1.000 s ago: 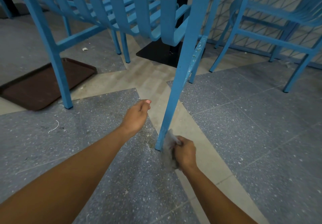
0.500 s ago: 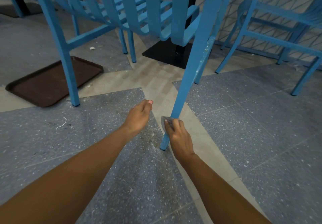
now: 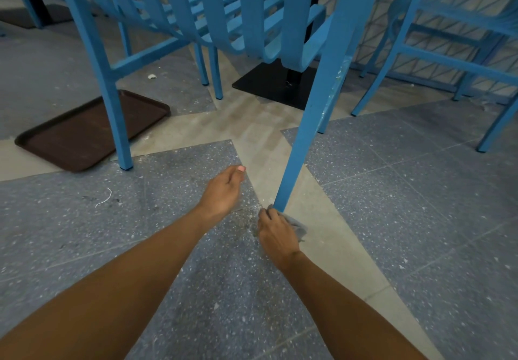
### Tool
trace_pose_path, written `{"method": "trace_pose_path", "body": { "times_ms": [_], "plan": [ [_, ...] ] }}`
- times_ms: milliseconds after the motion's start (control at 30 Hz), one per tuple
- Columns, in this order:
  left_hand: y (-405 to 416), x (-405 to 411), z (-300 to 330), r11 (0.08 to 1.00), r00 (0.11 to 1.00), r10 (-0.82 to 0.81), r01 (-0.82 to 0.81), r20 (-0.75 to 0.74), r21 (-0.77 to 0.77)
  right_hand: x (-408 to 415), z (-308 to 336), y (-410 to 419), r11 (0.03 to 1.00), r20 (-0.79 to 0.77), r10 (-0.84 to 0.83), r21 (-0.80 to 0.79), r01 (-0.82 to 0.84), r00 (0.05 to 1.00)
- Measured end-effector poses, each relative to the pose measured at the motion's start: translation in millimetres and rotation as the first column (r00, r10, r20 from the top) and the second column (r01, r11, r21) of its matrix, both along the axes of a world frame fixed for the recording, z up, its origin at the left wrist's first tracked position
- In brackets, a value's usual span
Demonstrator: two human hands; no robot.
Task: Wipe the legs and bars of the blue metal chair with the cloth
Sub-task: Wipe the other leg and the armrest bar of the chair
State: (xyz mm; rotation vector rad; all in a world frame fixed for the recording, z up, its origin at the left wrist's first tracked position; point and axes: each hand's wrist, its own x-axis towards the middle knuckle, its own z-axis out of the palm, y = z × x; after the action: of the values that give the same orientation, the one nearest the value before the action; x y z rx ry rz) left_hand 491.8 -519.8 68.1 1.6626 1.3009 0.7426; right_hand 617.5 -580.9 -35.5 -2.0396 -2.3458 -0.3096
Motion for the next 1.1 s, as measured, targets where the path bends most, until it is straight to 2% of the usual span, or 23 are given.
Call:
{"method": "trace_pose_path", "body": {
  "times_ms": [133,200,300,433,500,567,667,700,733,800,833,933,1000,1100],
  "plan": [
    [0.1,-5.8,-2.1,1.000,1.000,-0.006,0.005,-0.004,-0.017,2.1,-8.6,2.1,0.987,0.100,0.055,-0.156,-0.039,0.994],
    [1.3,-7.7,-2.8,1.000,1.000,-0.005,0.004,-0.010,-0.023,3.7,-8.3,1.5,0.982,0.131,0.124,-0.160,-0.102,0.984],
    [1.3,-8.9,-2.7,1.000,1.000,-0.007,0.006,-0.015,-0.021,5.2,0.3,-2.2,0.979,0.099,0.156,-0.151,-0.140,0.983],
    [1.3,-6.1,-3.4,1.000,1.000,-0.014,0.014,-0.010,-0.017,12.4,0.9,-14.6,0.964,0.019,0.117,-0.244,-0.109,0.993],
    [2.0,-3.7,-4.9,1.000,1.000,-0.024,0.024,-0.020,-0.018,19.2,-10.7,-26.6,0.979,-0.127,0.036,-0.193,-0.060,0.991],
    [2.4,-1.3,-6.7,0.999,0.999,-0.034,0.033,-0.030,-0.026,23.5,-19.7,-38.7,0.997,-0.350,-0.067,-0.054,0.051,0.934],
    [1.8,2.5,-9.6,0.999,0.999,-0.040,0.040,-0.033,-0.027,27.3,-17.9,-53.1,0.931,-0.673,-0.253,0.027,0.365,0.695],
    [1.5,3.9,-10.6,0.999,0.999,-0.040,0.039,-0.028,-0.030,27.7,-16.4,-53.8,0.900,-0.718,-0.250,0.074,0.429,0.649],
    [1.6,5.3,-11.7,0.999,0.999,-0.039,0.038,-0.025,-0.034,27.8,-13.9,-54.1,0.886,-0.739,-0.207,0.136,0.443,0.641],
    [1.5,7.4,-13.5,0.999,0.999,-0.039,0.038,-0.028,-0.038,25.6,-8.9,-52.3,0.892,-0.645,-0.110,0.272,0.362,0.756],
    [1.8,8.2,-14.1,0.999,0.999,-0.039,0.038,-0.030,-0.039,24.8,-5.2,-50.0,0.923,-0.600,-0.068,0.265,0.278,0.797],
    [2.0,9.1,-15.1,0.998,0.999,-0.039,0.038,-0.027,-0.043,26.9,1.0,-37.4,0.982,-0.450,-0.016,0.163,0.100,0.893],
    [1.5,9.1,-15.1,0.999,0.999,-0.038,0.037,-0.030,-0.039,29.6,-6.7,-31.3,0.999,-0.423,0.023,0.048,-0.003,0.906],
    [1.5,6.9,-16.0,0.999,0.999,-0.036,0.035,-0.023,-0.042,26.4,-14.3,-26.8,0.994,-0.333,-0.089,-0.092,0.062,0.939]
  ]
}}
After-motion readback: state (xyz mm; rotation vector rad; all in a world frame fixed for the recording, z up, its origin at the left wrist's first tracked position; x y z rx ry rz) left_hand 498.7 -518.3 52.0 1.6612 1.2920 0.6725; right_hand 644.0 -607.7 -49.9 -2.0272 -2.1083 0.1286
